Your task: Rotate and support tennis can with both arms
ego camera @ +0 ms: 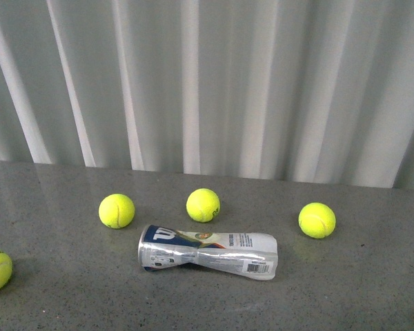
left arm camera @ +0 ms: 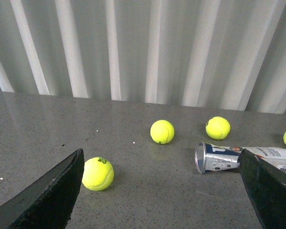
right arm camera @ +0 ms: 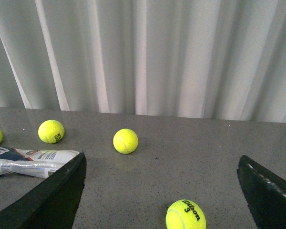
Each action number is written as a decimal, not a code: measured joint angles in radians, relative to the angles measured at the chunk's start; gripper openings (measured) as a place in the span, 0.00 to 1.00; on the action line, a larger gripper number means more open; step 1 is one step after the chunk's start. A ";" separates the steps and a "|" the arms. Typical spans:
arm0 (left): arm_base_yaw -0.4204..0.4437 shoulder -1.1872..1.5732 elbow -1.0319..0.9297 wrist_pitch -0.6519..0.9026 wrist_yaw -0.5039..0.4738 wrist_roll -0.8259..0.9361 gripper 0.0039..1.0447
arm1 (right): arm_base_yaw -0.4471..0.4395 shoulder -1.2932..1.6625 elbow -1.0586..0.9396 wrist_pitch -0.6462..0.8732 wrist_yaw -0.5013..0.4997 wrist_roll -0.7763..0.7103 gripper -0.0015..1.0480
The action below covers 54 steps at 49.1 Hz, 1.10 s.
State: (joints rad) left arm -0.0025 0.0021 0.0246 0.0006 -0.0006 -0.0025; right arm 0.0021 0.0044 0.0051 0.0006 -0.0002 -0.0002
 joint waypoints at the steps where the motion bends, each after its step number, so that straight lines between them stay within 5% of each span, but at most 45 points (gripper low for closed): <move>1: 0.000 0.000 0.000 0.000 0.000 0.000 0.94 | 0.000 0.000 0.000 0.000 0.000 0.001 0.95; 19: 0.000 0.006 0.001 -0.002 -0.002 -0.005 0.94 | 0.000 0.000 0.000 0.000 0.000 0.000 0.93; 22: 0.011 0.107 0.069 -0.182 0.013 -0.094 0.94 | 0.000 0.000 0.000 0.000 0.001 0.000 0.93; 26: 0.031 0.359 0.155 -0.233 0.087 -0.187 0.94 | 0.000 0.000 0.000 0.000 -0.002 0.000 0.93; 38: 0.115 1.240 0.503 0.206 0.462 -0.173 0.94 | 0.000 0.000 0.000 0.000 -0.001 0.000 0.93; 45: 0.117 1.678 0.729 0.143 0.609 -0.108 0.94 | 0.000 0.000 0.000 0.000 -0.002 0.000 0.93; 54: 0.101 1.905 0.919 0.116 0.684 -0.076 0.94 | 0.000 0.000 0.000 0.000 -0.001 0.000 0.93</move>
State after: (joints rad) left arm 0.0982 1.9076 0.9432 0.1162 0.6834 -0.0788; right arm 0.0021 0.0040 0.0051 0.0006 -0.0010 -0.0002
